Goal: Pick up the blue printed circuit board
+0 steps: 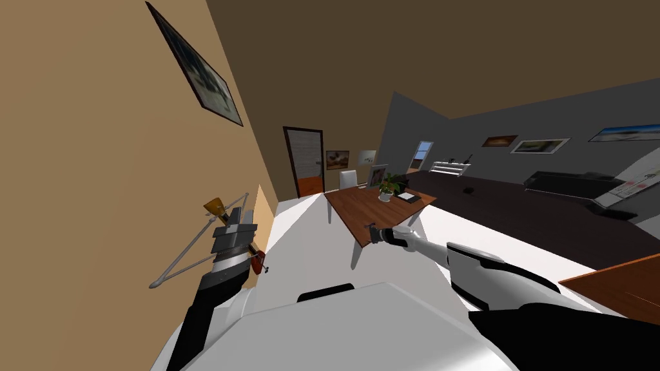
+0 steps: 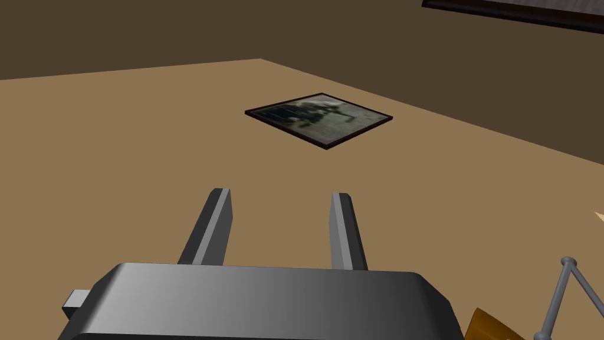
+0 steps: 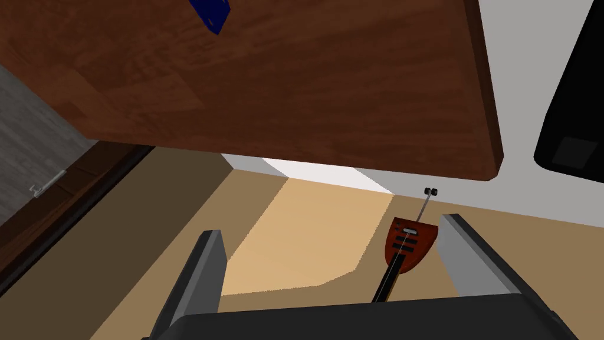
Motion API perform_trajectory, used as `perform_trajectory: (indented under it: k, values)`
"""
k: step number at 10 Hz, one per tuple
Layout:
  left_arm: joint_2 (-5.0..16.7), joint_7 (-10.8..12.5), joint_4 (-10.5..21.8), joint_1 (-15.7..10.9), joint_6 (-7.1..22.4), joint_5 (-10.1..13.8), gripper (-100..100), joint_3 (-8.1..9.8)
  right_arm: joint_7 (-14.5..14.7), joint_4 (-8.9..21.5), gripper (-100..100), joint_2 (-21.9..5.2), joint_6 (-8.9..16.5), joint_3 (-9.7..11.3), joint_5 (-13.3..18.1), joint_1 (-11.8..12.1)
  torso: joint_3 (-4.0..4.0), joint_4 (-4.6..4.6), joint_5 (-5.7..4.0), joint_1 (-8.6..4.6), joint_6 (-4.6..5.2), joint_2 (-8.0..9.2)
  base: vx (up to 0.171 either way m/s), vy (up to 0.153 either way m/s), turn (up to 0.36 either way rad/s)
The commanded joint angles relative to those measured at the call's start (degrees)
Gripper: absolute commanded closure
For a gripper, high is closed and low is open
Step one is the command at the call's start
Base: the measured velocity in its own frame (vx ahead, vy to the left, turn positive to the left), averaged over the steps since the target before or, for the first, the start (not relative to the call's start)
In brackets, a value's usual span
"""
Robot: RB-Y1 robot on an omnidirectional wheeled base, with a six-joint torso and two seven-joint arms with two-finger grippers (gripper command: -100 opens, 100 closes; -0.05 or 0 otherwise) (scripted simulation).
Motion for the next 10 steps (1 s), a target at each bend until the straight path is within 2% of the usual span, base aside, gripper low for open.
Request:
perform_trajectory:
  k: [1,2,4,5,7,8,9,10]
  values:
    - [0.0,0.0,0.0,0.0,0.0,0.0,0,0.0,0.89,1.81,-100,-0.09,0.31,1.11,0.26,-0.74,0.0,0.0,0.0,0.0,0.0,0.0,0.038,-0.034,0.06]
    - [0.0,0.0,0.0,0.01,0.0,0.0,0,0.0,0.89,1.81,-100,-0.09,0.31,1.11,0.26,-0.74,0.01,0.0,0.0,0.0,0.04,0.02,0.019,-0.016,-0.023]
    - [0.0,0.0,0.0,0.0,0.0,0.0,0,0.0,4.03,5.66,-100,-1.11,1.21,4.63,0.67,-2.1,0.02,0.01,0.01,0.06,-0.01,0.03,0.05,-0.032,0.181]
    - [0.0,0.0,0.0,0.0,0.0,0.0,0,0.0,4.03,6.17,-100,-1.11,1.21,4.63,0.67,-2.1,-0.04,-0.01,0.0,-0.04,0.01,-0.07,0.064,-0.047,0.047]
    - [0.0,0.0,0.0,0.01,0.0,0.0,0,0.0,6.67,9.81,-100,-1.61,2.06,7.75,0.84,-3.03,-0.06,-0.02,-0.01,-0.03,0.01,-0.1,0.073,-0.053,0.162]
    - [0.0,0.0,0.0,0.01,0.0,0.0,0,0.0,6.67,9.81,-100,-1.61,2.06,7.75,0.84,-3.03,-0.08,-0.03,-0.02,-0.11,0.01,-0.13,0.054,-0.056,0.054]
    - [0.0,0.0,0.0,0.01,0.0,0.0,0,0.01,7.79,11.34,-100,-1.68,2.45,9.13,0.87,-3.32,-0.05,-0.03,-0.03,-0.07,0.04,-0.08,0.043,-0.043,0.07]
    - [0.0,0.0,0.0,0.01,0.0,0.0,0,0.0,7.79,11.34,-100,-1.68,2.45,9.13,0.87,-3.32,-0.02,-0.01,-0.02,-0.04,0.03,-0.03,0.034,-0.03,0.063]
